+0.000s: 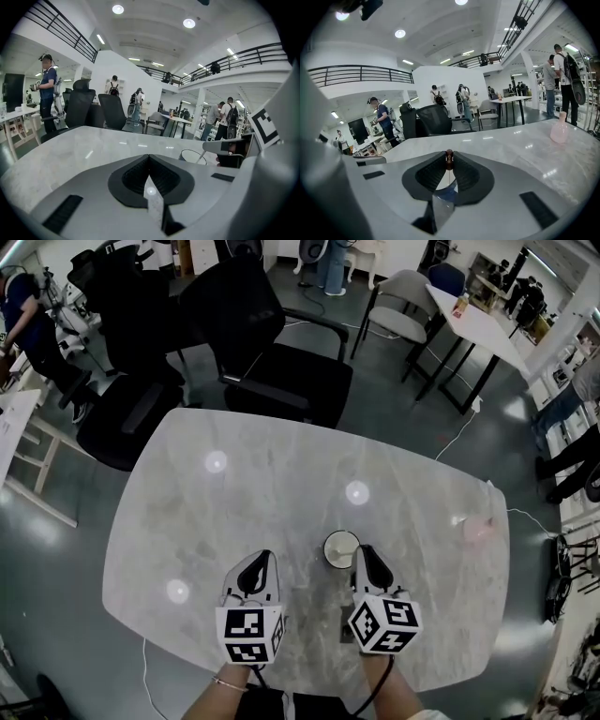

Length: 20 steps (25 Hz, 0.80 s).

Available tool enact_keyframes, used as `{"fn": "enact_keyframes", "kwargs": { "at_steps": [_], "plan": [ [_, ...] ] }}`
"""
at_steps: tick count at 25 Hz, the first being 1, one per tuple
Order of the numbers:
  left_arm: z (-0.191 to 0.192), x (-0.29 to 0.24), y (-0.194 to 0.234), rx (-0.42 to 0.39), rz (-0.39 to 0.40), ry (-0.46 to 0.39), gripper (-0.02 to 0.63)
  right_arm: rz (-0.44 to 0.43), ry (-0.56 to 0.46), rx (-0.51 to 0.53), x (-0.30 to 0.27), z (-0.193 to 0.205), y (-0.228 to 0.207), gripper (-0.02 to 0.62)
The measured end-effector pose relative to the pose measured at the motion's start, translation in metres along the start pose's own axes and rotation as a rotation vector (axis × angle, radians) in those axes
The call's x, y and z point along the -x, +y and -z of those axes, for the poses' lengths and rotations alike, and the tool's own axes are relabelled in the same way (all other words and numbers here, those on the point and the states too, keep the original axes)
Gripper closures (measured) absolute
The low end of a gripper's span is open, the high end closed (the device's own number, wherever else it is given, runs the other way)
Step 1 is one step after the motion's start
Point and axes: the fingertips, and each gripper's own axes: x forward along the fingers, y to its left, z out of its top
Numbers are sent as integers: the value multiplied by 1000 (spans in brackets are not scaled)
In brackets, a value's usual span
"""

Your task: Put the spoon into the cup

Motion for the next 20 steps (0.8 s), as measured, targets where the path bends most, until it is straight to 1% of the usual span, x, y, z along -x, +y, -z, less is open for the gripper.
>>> {"fn": "enact_keyframes", "kwargs": {
  "at_steps": [4, 5, 7, 8, 15, 20],
  "plan": [
    [2, 1, 0, 0, 1, 3, 588, -10, 11, -3, -4, 3, 0, 529],
    [3, 2, -1, 0, 2, 4, 588, -13, 13, -6, -4, 4, 0, 516],
    [2, 4, -2, -3, 5, 5, 588, -12, 15, -12, -2, 3, -1, 464],
    [2, 6, -2, -5, 5, 4, 588, -9, 14, -15, -1, 3, -1, 451],
    [-3, 16, -7, -11, 3, -7, 588, 15, -6, -22, 15, -5, -9, 451],
    [-9, 26, -14, -18, 13, -21, 588, 41, -14, 4, 32, -12, -12, 451]
  ]
}}
